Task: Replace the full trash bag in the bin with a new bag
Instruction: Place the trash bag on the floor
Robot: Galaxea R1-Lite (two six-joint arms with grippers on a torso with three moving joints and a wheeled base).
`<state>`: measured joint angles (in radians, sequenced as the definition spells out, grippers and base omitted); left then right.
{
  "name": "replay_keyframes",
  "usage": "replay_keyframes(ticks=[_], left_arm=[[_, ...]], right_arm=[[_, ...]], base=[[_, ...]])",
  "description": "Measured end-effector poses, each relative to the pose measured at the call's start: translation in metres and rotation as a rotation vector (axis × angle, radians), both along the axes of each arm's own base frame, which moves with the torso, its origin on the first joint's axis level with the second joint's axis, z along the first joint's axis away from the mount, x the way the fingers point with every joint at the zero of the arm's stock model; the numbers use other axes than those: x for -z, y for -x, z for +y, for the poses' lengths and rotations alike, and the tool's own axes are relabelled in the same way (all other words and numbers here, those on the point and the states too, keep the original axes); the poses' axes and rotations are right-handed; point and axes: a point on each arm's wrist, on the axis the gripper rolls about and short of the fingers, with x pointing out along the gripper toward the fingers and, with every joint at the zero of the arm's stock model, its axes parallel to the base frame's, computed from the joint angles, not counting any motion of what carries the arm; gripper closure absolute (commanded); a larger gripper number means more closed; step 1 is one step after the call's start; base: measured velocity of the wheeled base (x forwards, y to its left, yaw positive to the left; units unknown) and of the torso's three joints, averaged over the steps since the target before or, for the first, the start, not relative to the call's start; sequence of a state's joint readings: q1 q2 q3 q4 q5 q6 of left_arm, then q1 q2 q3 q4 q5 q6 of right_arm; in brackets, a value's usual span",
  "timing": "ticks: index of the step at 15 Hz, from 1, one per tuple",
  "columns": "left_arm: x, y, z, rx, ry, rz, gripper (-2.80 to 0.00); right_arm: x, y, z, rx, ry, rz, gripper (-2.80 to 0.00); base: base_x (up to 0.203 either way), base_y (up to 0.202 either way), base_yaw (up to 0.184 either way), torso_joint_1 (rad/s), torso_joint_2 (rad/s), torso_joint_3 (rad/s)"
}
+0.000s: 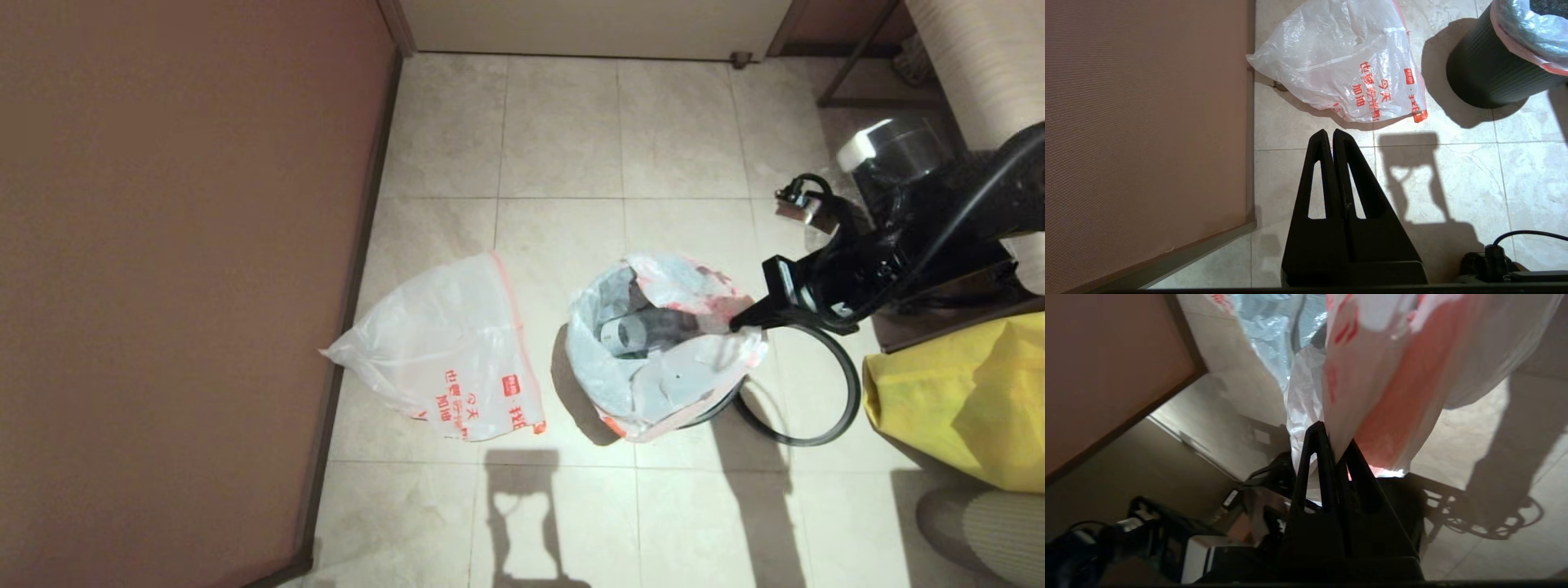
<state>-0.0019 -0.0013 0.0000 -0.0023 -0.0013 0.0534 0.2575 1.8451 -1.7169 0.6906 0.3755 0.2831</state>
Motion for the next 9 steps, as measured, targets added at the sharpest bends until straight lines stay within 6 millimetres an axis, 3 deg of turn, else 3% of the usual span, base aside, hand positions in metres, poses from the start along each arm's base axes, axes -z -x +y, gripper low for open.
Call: replay_keyframes(ticks=[6,9], left_arm=[[0.000,0.000,0.000,0.000,0.000,0.000,0.00],[0.000,0.000,0.000,0.000,0.000,0.001,0.00]], right_arm=[[-0.039,0.008,0.014,-0.016,-0.066,-0.113,0.00],[-0.068,0.023,0.024,-0.038,-0.124,-0.182,0.00]], base=[[0.000,0.000,0.000,0.000,0.00,0.000],[0.000,0.000,0.000,0.000,0.00,0.000]])
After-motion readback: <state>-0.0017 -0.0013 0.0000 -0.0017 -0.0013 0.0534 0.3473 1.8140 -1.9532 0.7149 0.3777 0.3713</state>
